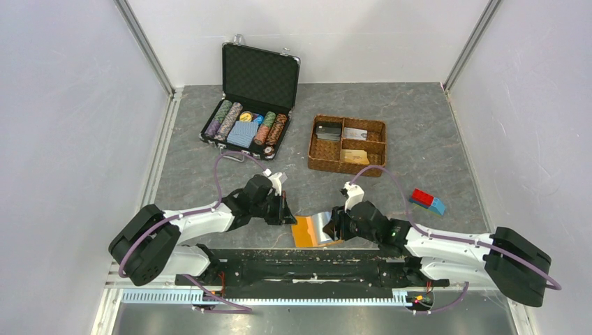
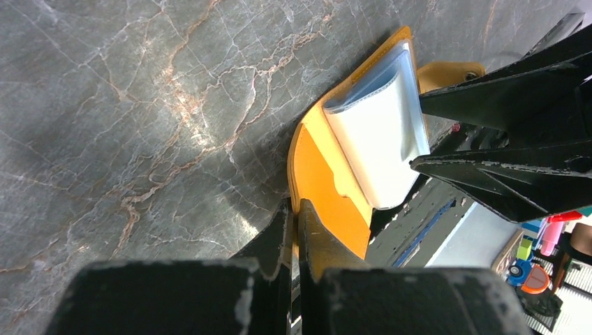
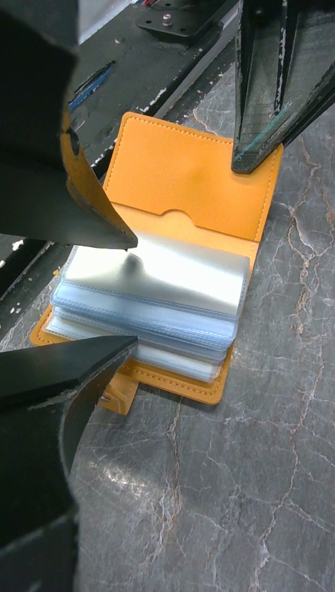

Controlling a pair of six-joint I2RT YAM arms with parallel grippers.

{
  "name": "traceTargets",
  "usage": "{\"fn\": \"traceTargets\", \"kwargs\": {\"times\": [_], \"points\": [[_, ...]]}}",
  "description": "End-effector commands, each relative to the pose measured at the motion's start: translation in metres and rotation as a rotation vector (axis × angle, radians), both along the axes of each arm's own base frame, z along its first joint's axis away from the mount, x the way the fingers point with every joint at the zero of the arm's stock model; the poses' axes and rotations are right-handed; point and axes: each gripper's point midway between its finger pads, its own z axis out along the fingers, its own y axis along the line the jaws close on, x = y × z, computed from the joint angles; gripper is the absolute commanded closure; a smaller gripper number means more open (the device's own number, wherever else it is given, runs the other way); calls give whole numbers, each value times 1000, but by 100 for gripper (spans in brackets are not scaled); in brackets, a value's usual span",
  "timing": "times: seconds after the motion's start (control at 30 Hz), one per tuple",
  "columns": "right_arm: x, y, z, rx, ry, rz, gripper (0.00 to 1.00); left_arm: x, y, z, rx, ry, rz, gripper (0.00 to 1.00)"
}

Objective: Take the credit cards out of the card holder
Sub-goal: Remove the credit card from the card holder.

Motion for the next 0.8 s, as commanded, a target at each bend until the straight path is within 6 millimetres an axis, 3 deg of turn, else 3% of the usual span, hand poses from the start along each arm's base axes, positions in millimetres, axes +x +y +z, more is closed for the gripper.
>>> {"fn": "traceTargets", "kwargs": {"times": [0.0,0.6,0.77], "points": [[7,13,26,60,-45,18,47,-1,-5,6,-34,-3,-4,98],[8,11,38,68,-71,10,51,-2,-4,5,-29,4,-1,98],[7,13,31,54,-63,14,51,-1,-4,6,-33,5,1,98]]}}
